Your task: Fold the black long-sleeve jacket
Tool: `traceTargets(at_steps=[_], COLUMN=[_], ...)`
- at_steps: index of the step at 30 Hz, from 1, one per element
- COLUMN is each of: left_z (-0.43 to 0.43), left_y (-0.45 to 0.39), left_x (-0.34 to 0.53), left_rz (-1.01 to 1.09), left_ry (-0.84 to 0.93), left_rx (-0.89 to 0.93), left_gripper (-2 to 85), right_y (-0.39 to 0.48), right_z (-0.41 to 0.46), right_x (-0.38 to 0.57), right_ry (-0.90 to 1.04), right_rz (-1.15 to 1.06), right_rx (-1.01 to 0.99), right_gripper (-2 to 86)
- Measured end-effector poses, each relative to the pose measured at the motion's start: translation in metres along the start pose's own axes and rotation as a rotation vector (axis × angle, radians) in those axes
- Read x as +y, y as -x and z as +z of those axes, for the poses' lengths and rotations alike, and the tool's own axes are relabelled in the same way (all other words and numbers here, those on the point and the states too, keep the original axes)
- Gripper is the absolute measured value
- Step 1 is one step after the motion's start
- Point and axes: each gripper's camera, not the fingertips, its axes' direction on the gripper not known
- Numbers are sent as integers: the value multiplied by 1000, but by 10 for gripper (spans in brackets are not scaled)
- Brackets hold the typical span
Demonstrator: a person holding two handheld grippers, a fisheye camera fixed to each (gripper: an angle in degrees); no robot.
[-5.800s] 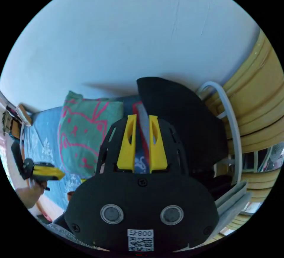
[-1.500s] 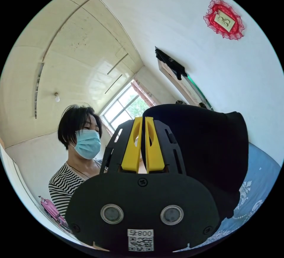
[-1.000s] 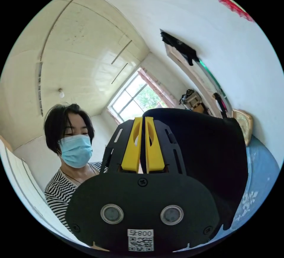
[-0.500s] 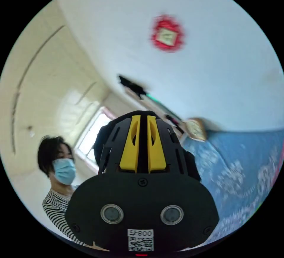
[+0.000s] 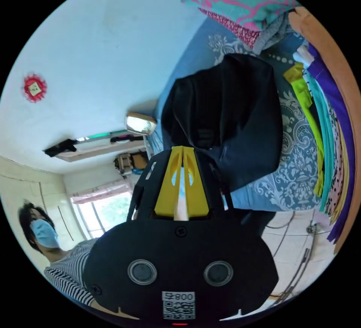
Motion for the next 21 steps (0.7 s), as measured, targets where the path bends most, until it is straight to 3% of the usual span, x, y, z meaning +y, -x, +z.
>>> traceTargets(at_steps=[6,8,13,16,21], left_z=[22,27,76,107,119], left_y=[17,19,43,68,78], left_x=[-97,-128,-204,-224,-220], left_rz=[-14,7,30,-3,2], left_ry=[-76,-84,116,232,202], left_rx=[-353,-450,-726,-758,-709], left_gripper=[119,127,136,120,72], right_y=[55,65,68,60,54], right_z=[136,175,262,304,351], right_x=[-6,-1,29,47,73], right_ry=[254,295,379,415,448], right_rz=[-338,-409,-508,-499,-516], right_rx=[397,442,514,533,647], right_gripper=[67,80,114,116,61])
